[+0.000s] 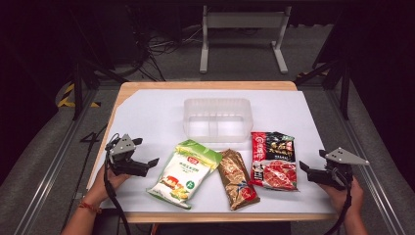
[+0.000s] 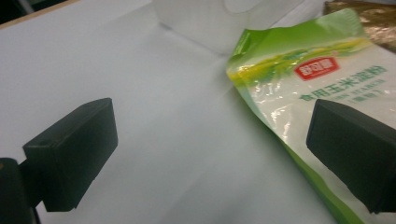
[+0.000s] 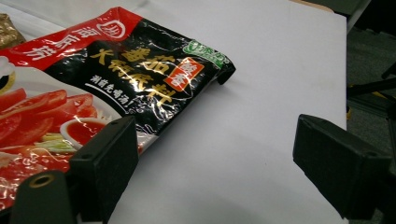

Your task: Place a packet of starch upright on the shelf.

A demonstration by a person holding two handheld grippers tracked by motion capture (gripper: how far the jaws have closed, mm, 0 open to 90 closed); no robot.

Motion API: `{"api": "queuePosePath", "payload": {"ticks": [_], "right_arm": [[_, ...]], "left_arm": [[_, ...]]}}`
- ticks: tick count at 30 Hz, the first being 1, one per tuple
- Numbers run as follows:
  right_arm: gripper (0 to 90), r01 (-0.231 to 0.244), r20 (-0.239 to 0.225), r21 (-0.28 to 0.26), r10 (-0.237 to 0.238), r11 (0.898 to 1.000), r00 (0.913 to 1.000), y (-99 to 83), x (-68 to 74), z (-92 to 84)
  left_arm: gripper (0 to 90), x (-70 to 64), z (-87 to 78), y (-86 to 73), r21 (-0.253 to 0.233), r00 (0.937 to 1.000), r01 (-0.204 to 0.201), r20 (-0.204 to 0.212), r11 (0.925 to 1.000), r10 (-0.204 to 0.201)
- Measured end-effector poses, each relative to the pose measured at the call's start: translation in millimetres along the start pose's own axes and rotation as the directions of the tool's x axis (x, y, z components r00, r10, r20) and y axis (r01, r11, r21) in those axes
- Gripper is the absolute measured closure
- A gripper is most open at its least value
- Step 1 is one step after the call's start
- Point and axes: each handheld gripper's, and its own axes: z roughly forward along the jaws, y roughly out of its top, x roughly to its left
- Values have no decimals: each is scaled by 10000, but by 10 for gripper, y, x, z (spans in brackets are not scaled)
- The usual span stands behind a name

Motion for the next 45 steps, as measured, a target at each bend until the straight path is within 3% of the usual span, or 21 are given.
{"api": "queuePosePath", "payload": {"ticks": [1,4,9,11,12,13,14,16,18,22,23,25,27,28,30,32,34,36,39,41,45], "right_arm": [[150,9,-38,-5,-9,10000,10000,3,8,0],[154,-22,-42,-7,22,10000,10000,5,18,-5],[154,-43,-123,-86,42,10000,9999,-2,10,-10],[154,-36,-203,-112,33,9999,9998,-6,7,-1],[154,-36,-203,-112,33,9999,9998,-6,7,-1],[154,-34,-244,-124,31,9999,9997,-6,7,6],[151,-56,-346,-136,52,9999,9994,-6,15,15],[151,43,-417,-110,-48,9999,9991,-9,39,24],[150,192,-528,-93,-197,9998,9984,-5,61,37],[148,338,-636,-106,-344,9994,9974,17,81,70],[148,361,-642,-89,-366,9993,9973,12,84,78],[148,382,-621,-4,-381,9993,9973,1,88,91],[148,402,-646,61,-398,9992,9971,-9,90,100],[148,394,-677,42,-390,9992,9969,-11,90,101],[148,399,-692,11,-398,9992,9968,-7,92,102],[148,430,-719,-25,-431,9991,9965,-2,97,99],[148,452,-725,-10,-451,9990,9964,-1,104,104],[147,464,-757,-4,-463,9989,9961,-1,106,112],[147,461,-807,1,-460,9989,9957,-1,109,114],[147,467,-787,-9,-466,9989,9958,-1,108,116],[146,440,-825,29,-436,9990,9956,-3,104,126]], "left_arm": [[21,27,14,-25,104,9991,127,399,9999,-131],[27,56,40,-72,402,9947,226,991,9989,-265],[51,90,67,-72,297,9711,700,2265,9971,-749],[105,87,103,-40,396,9618,555,2662,9977,-641],[112,87,103,-40,396,9618,555,2662,9977,-641],[112,84,158,-7,683,9536,502,2931,9964,-682],[112,80,195,11,846,9530,408,2961,9956,-642],[161,75,256,52,1032,9404,160,3363,9945,-501],[153,47,322,109,1291,9466,-200,3217,9914,-228],[144,-15,394,197,1328,9432,-607,3319,9893,133],[140,-20,405,211,1315,9405,-627,3394,9893,145],[137,-32,440,252,1254,9435,-627,3309,9901,179],[135,-37,507,301,1261,9381,-587,3463,9903,115],[135,-46,537,318,1307,9388,-652,3440,9893,164],[128,-60,638,366,1511,9312,-614,3644,9866,21],[123,-64,717,399,1632,9334,-729,3586,9839,97],[114,-57,812,430,1750,9267,-605,3756,9827,-98],[108,-64,896,459,1820,9344,-861,3560,9795,160],[89,-62,991,479,1967,9347,-1040,3542,9749,283],[102,-30,1029,498,1947,9279,-779,3729,9778,-3],[102,-10,1100,543,1895,9273,-887,3741,9779,116]]}}
